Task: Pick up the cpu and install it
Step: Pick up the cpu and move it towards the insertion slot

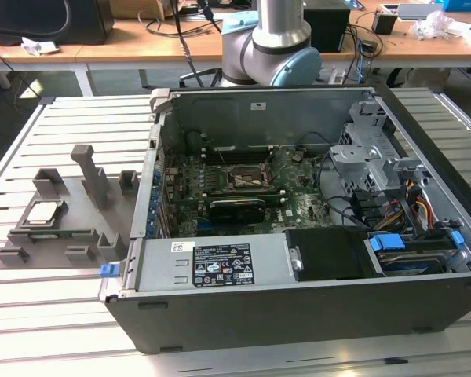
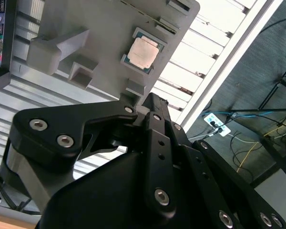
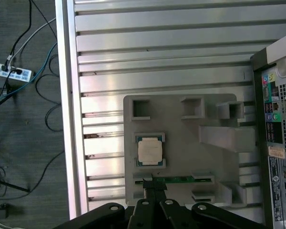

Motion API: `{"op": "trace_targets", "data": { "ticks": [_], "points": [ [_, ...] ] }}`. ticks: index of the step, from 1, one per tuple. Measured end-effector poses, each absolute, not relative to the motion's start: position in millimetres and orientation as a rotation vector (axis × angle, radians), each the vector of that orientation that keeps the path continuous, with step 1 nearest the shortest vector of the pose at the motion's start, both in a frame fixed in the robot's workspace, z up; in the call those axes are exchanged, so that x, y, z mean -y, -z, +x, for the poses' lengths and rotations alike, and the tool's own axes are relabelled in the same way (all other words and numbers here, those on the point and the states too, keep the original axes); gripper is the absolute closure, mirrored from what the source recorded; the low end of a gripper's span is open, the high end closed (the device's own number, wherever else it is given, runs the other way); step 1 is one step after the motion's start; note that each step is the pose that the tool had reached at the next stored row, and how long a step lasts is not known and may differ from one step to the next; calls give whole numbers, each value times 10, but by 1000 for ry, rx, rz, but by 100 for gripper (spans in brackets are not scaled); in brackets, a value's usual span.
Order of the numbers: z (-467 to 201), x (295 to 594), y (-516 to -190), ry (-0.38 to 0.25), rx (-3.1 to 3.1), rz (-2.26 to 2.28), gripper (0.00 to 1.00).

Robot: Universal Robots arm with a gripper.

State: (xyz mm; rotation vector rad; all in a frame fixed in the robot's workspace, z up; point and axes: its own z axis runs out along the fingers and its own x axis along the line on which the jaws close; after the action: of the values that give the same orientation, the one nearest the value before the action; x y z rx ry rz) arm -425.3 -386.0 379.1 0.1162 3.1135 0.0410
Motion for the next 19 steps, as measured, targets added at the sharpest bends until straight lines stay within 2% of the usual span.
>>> {"op": "trace_targets", "data": {
  "ticks": [3, 4, 5, 6, 9, 10, 11, 12, 13, 15, 16, 19],
  "points": [
    [-4254, 3860, -3791, -41, -3113, 116, 89],
    [-4254, 3860, -3791, -41, -3113, 116, 76],
    [-4255, 3860, -3791, -41, -3113, 116, 71],
    [-4255, 3860, -3791, -41, -3113, 116, 71],
    [-4255, 3860, -3792, -41, -3113, 116, 53],
    [-4256, 3860, -3791, -41, -3113, 116, 53],
    [-4256, 3860, -3791, -41, -3113, 116, 46],
    [-4256, 3860, -3791, -41, -3113, 116, 46],
    [-4257, 3860, -3791, -41, -3113, 116, 40],
    [-4259, 3859, -3791, -36, -3113, 116, 40],
    [-4258, 3858, -3791, -7, -3113, 112, 40],
    [-4257, 3860, -3790, 20, -3114, 71, 40]
  ]
}}
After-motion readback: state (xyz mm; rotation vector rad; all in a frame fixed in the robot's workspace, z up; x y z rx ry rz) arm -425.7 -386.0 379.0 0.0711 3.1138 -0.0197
